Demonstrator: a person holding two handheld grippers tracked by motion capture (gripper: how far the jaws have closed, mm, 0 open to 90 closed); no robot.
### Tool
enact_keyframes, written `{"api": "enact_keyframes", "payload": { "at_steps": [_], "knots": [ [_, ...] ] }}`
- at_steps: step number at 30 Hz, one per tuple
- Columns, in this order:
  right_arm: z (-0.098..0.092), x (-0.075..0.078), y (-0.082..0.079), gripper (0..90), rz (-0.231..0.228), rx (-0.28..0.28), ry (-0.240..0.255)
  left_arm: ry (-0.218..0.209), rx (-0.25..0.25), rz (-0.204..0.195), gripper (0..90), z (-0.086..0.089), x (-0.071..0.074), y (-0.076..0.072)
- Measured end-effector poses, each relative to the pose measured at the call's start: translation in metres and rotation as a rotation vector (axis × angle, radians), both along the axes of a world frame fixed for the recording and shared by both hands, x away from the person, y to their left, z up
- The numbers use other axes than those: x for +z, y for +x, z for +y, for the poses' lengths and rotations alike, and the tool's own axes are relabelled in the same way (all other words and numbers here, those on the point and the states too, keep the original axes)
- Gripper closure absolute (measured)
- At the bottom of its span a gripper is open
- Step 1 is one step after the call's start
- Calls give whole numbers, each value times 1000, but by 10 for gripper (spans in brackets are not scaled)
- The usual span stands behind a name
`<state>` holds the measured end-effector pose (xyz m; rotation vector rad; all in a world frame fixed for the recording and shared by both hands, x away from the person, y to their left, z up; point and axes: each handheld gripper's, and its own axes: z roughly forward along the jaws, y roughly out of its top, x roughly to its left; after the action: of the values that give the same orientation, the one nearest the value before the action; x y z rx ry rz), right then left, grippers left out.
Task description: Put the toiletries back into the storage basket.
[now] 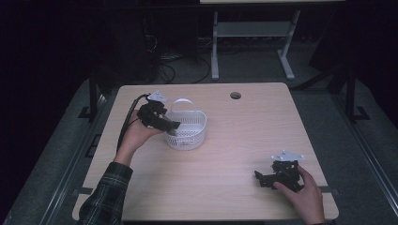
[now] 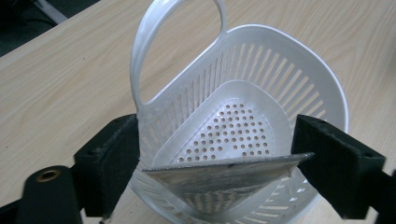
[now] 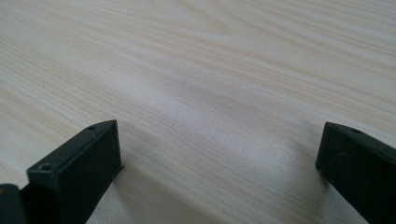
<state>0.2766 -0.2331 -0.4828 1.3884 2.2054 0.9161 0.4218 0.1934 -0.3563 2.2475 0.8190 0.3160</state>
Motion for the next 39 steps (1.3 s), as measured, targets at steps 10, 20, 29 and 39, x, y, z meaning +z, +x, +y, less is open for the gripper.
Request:
{"api": "enact_keyframes", "payload": {
  "at_steps": [10, 20, 29, 39],
  "knots": [
    [0, 0, 0, 0, 0, 0, 0, 1, -6, -21, 138, 9, 9, -7],
    [0, 0, 0, 0, 0, 0, 0, -1, 5, -36, 137, 23, 13, -18],
    [0, 0, 0, 0, 0, 0, 0, -4, 23, -45, 137, 41, 12, -31],
    [0, 0, 0, 0, 2, -1, 1, -13, 39, -61, 139, 55, 9, -50]
  ]
}}
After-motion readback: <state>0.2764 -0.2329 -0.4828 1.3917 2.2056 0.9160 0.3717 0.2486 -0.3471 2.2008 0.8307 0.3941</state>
